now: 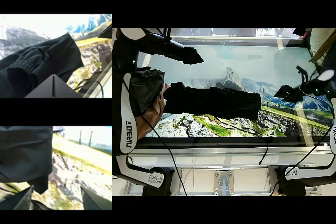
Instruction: Fold the clothes and pants, and hang the long-sleeved shirts on hangers.
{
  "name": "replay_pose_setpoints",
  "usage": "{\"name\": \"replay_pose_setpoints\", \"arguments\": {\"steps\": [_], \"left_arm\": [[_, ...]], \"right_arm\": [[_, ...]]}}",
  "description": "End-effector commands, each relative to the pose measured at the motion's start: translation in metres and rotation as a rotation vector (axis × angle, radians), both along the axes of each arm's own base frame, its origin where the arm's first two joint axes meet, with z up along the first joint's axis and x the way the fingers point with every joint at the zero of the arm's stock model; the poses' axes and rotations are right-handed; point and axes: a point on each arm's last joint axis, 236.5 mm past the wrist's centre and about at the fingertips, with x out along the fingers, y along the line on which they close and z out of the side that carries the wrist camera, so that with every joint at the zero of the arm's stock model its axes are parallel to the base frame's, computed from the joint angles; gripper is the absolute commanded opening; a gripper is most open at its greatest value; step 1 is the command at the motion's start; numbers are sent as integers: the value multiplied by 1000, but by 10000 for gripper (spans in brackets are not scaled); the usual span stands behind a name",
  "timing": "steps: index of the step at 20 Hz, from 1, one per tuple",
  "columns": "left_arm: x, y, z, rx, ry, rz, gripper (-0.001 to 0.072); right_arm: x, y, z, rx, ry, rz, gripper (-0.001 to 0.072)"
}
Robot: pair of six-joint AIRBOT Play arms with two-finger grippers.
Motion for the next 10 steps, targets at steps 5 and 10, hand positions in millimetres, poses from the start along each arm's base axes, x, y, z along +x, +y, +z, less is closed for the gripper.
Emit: {"name": "replay_pose_setpoints", "arguments": {"steps": [5,10], "left_arm": [[0,0,-4,-6,27,15,6],[0,0,-6,-7,37,19,6]], "right_arm": [[14,23,-57,403,-7,-39,680],[17,86,-91,391,44,76,677]]}}
